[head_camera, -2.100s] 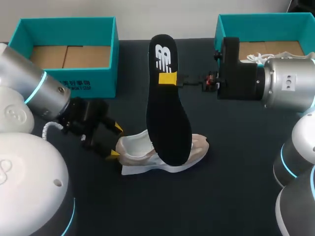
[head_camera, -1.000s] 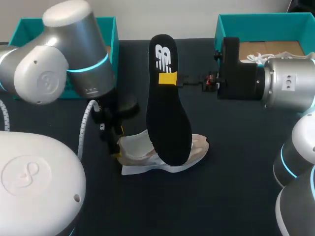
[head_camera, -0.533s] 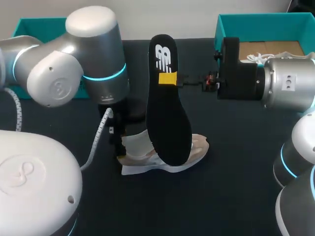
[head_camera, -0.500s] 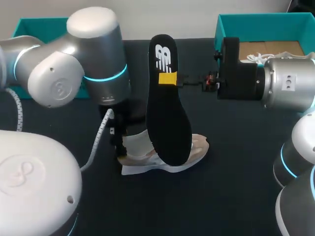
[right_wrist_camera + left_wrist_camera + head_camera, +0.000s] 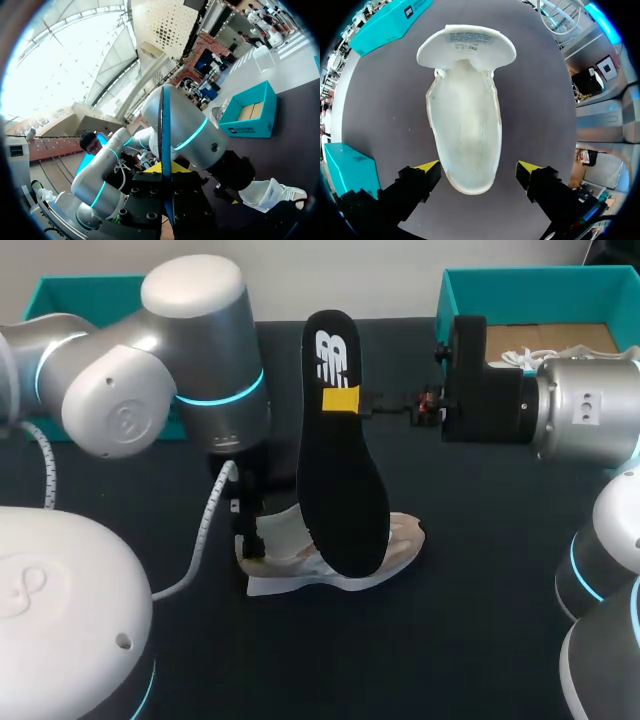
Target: Take the shoe out of the shoebox, open the shoe tongue, remove and reinsert the insole, then place the shoe into the shoebox
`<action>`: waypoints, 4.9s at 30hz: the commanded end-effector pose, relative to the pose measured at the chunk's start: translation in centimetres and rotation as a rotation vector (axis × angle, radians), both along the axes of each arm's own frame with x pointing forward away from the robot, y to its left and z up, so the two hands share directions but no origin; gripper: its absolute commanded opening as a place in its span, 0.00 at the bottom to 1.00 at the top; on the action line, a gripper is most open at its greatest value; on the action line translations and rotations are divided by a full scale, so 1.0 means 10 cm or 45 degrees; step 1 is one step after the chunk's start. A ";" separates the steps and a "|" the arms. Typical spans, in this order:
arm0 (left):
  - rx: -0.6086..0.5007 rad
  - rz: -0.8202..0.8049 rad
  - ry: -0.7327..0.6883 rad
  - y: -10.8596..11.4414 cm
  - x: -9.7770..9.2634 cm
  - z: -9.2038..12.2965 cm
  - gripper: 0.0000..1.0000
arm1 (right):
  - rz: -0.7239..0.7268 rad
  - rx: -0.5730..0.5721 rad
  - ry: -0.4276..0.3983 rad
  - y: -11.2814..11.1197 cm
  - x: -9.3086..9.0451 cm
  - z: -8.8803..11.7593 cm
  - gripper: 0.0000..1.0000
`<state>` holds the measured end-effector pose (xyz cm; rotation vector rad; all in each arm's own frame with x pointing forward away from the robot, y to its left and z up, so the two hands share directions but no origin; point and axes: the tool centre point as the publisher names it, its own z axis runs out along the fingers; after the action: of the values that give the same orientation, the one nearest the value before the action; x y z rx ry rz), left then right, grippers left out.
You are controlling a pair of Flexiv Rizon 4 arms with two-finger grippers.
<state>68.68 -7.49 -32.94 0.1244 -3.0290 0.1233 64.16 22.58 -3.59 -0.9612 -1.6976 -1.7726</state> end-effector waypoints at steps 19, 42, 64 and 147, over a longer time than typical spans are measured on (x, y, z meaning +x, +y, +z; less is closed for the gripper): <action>-0.173 0.071 -0.072 -0.56 0.57 -0.34 1.00 | -0.005 -0.003 0.003 0.05 0.01 0.00 0.00; -0.135 0.071 -0.031 -0.91 0.61 -0.71 0.47 | -0.005 -0.003 0.003 0.05 0.01 0.00 0.00; -0.194 -0.128 0.146 -0.80 0.56 -0.58 0.00 | -0.005 -0.003 0.003 0.05 0.01 0.00 0.00; 0.091 -2.063 0.346 -1.36 0.46 -0.40 0.00 | -0.005 -0.003 0.003 0.05 0.01 0.00 0.00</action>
<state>73.50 -20.80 -36.75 -1.9314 -1.9792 -0.1229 64.16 22.58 -3.59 -0.9612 -1.6977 -1.7726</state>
